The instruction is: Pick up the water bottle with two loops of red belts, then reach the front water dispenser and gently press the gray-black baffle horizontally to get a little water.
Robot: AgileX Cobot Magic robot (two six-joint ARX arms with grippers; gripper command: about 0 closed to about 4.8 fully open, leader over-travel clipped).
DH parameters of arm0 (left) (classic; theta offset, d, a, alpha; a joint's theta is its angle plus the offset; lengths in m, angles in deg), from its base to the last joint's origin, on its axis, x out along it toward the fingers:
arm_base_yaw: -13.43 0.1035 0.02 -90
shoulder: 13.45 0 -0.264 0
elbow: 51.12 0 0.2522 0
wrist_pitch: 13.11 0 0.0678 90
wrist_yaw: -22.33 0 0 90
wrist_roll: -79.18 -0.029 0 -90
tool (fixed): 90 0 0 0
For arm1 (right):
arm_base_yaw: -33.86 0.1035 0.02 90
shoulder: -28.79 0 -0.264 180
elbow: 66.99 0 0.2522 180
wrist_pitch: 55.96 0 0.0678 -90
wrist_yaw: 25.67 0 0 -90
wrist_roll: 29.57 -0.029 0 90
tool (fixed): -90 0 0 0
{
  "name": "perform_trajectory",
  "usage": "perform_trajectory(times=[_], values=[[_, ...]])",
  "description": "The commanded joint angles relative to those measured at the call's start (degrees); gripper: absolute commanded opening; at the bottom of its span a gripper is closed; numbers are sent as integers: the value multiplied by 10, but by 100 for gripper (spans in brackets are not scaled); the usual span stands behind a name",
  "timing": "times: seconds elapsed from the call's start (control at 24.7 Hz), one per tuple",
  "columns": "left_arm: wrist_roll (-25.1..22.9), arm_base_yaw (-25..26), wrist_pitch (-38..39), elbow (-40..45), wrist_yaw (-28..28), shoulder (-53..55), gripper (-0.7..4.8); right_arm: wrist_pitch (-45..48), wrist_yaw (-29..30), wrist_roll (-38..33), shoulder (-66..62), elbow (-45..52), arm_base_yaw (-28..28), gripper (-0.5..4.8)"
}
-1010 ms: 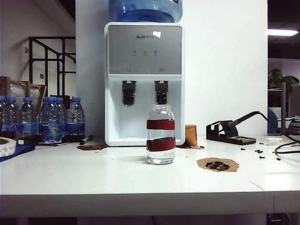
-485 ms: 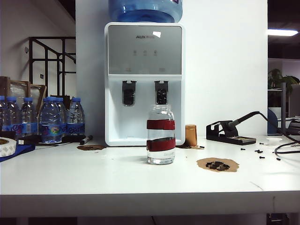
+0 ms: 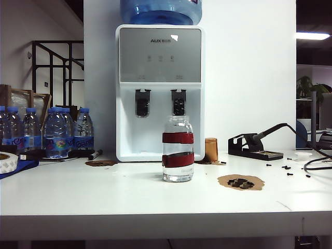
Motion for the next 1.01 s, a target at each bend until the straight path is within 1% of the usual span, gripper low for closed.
perform_trajectory(times=[0.04, 1.01], values=[[0, 0, 12, 4, 2, -1, -4, 5, 2, -3, 0, -2, 1, -1], [0, 0, 14, 4, 2, -1, -4, 7, 1, 7, 0, -2, 0, -1]])
